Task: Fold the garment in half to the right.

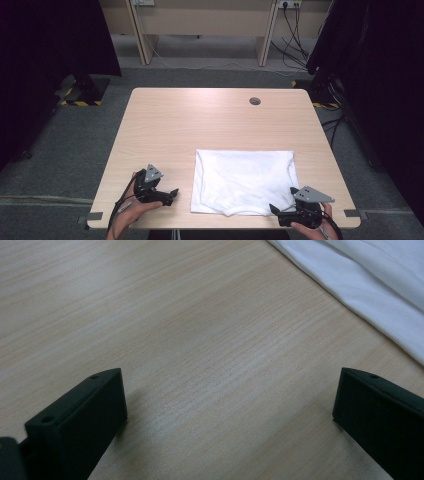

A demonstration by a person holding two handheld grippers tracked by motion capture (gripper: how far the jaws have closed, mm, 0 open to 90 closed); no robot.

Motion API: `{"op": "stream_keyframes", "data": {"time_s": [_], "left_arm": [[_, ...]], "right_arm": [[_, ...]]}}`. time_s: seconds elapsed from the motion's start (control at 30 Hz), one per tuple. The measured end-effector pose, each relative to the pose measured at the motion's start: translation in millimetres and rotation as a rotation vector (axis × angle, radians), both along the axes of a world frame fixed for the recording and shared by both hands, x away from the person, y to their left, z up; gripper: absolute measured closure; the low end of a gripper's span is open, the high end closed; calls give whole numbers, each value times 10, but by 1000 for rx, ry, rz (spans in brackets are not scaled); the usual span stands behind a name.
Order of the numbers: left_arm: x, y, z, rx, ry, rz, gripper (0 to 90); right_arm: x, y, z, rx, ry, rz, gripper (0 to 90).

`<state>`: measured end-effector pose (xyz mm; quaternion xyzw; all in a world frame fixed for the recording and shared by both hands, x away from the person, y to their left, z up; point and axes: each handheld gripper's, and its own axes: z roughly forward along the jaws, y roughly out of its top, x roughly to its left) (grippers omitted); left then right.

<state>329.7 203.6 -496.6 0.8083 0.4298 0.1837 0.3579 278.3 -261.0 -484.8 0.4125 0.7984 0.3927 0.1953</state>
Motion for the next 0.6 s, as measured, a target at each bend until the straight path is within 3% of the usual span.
{"op": "stream_keyframes", "data": {"time_s": [0.1, 0.3, 0.6], "left_arm": [[0, 0, 0, 0, 0, 0, 0], [0, 0, 0, 0, 0, 0, 0], [0, 0, 0, 0, 0, 0, 0]], "right_arm": [[2, 38, -31, -35, 17, -7, 41], [9, 37, -44, -14, 55, -33, 47], [-6, -33, -10, -47, 83, -20, 72]]}}
